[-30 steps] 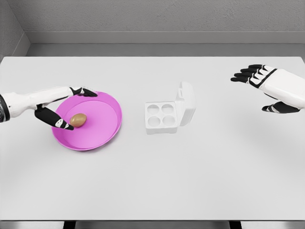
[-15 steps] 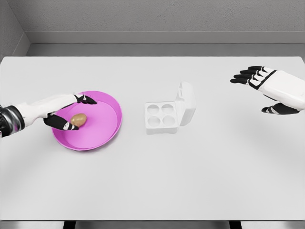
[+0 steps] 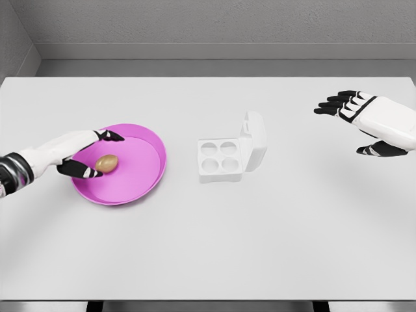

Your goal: Pack egg into the box and close the box lid

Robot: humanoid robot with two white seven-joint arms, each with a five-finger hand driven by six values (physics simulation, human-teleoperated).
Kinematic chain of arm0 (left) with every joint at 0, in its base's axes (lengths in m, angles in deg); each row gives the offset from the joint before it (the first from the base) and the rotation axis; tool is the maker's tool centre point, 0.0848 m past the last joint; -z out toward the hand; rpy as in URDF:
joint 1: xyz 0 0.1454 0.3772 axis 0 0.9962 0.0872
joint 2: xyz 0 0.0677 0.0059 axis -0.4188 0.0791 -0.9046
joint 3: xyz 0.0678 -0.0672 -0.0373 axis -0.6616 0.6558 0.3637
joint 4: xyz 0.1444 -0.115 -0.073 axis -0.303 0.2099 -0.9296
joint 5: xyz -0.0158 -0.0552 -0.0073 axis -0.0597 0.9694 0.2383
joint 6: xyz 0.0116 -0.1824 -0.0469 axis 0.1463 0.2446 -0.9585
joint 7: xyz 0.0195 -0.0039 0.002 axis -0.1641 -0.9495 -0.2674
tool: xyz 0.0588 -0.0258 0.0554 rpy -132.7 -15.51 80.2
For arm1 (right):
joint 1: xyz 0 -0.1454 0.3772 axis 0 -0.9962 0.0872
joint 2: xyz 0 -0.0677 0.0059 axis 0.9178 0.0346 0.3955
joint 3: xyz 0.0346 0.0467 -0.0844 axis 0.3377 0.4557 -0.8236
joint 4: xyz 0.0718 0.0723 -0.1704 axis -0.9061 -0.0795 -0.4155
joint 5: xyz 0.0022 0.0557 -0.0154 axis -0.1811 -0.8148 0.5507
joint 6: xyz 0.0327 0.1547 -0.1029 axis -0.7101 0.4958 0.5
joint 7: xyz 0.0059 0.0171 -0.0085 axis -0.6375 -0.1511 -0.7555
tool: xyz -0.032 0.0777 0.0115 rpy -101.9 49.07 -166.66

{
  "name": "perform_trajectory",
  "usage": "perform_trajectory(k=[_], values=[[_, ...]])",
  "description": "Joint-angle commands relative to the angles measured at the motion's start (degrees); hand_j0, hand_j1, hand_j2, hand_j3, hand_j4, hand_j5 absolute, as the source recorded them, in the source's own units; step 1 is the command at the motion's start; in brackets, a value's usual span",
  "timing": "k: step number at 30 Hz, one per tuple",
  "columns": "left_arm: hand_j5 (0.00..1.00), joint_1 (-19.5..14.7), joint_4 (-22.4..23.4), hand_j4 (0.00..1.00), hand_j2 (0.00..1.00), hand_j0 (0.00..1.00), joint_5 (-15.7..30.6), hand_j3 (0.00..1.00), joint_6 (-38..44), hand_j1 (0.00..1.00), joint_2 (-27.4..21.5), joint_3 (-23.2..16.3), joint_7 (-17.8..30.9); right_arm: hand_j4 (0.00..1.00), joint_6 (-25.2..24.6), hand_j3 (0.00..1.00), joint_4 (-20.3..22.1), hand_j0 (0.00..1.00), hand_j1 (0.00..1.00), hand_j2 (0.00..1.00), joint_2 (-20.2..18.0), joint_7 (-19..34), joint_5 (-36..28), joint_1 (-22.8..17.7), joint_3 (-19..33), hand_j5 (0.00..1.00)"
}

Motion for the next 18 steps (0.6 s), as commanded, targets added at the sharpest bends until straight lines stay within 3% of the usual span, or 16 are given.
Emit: perform_trajectory(k=[1,8,18], values=[[0.83,0.0,0.08,0.83,0.83,0.83,-1.86,0.83,0.05,0.83,0.99,0.61,-0.1,1.0,-0.05,1.0,0.02,1.0,1.0,1.0,-0.08,-0.03,-0.3,0.0,0.02,1.0],[0.8,1.93,0.35,0.8,0.8,0.8,-3.44,0.8,0.05,0.8,1.08,0.61,-0.27,1.0,-0.05,1.0,0.02,1.0,1.0,1.0,-0.08,-0.03,-0.3,0.0,0.02,1.0],[0.78,1.85,0.52,0.78,0.78,0.78,-4.05,0.78,2.33,0.78,1.87,0.43,-0.36,1.0,-0.05,1.0,-0.07,1.0,1.0,1.0,-0.17,-0.03,-0.3,0.0,0.02,1.0]])
